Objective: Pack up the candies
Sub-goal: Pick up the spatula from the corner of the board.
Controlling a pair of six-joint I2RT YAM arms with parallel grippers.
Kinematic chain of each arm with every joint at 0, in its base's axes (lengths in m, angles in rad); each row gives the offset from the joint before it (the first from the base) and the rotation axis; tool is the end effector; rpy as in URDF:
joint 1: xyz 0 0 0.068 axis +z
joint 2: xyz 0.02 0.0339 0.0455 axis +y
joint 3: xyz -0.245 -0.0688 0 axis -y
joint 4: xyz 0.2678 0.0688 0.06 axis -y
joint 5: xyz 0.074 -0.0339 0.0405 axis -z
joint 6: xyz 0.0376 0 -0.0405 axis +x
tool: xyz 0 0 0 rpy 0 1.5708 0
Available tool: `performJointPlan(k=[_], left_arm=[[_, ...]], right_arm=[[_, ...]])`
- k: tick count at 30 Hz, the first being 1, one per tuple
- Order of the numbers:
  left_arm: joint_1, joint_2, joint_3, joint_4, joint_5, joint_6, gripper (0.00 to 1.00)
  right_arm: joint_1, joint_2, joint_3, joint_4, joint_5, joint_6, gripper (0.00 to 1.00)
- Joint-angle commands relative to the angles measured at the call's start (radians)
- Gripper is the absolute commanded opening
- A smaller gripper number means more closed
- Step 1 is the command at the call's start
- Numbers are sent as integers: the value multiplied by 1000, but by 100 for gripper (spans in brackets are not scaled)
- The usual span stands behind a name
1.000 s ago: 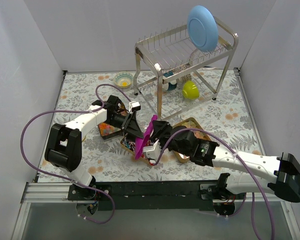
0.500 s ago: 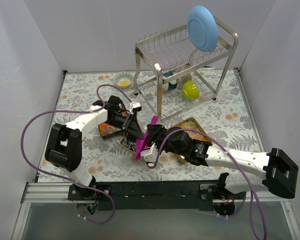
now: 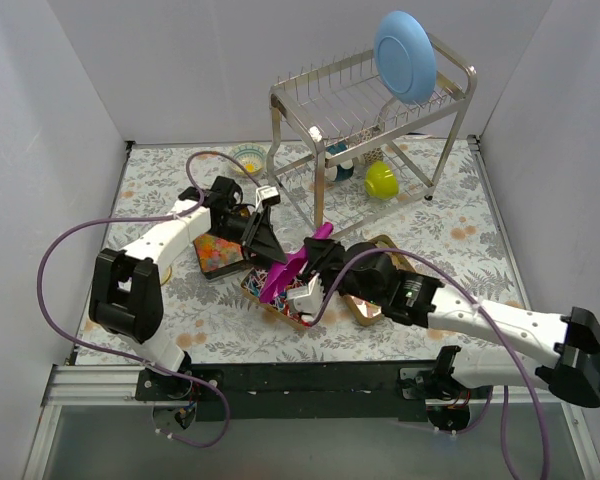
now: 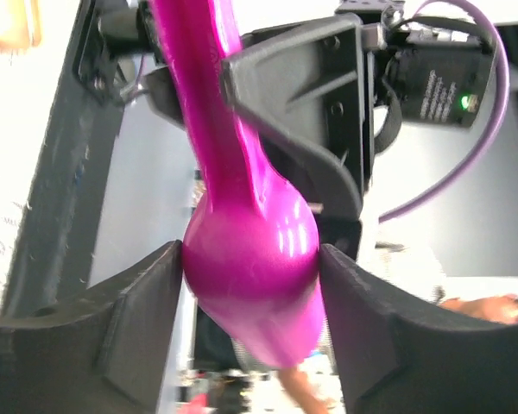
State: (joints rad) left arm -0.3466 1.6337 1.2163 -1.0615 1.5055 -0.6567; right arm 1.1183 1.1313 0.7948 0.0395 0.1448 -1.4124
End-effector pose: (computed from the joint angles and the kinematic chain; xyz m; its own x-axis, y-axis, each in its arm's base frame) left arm 0.2803 -0.1411 0.2282 -0.8079 0.2494 0.5340 -0.4860 0.2305 -0.8430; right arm 0.1337 0.2627 0.2709 0.7991 -0.5913 -0.1091 -0.2572 -0.1721 -0.9509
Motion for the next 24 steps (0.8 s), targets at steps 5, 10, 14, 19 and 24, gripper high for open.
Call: performJointPlan(k=[5, 10, 14, 19, 24], left_arm=[[44, -64, 151, 268, -333, -99, 72], [47, -340, -19, 686, -752, -169, 73], [34, -549, -159, 870, -785, -174, 76], [29, -581, -179, 792, -592, -288, 73], [-5, -621, -233, 743, -583, -249, 72]], right_arm=[[-8, -211, 119, -562, 27, 157, 1], [-9, -217, 190, -783, -79, 338, 1], [-18, -196, 205, -875, -137, 424, 1], [-28, -148, 199, -851, -137, 504, 1], [-48, -84, 233, -823, -137, 536, 1]])
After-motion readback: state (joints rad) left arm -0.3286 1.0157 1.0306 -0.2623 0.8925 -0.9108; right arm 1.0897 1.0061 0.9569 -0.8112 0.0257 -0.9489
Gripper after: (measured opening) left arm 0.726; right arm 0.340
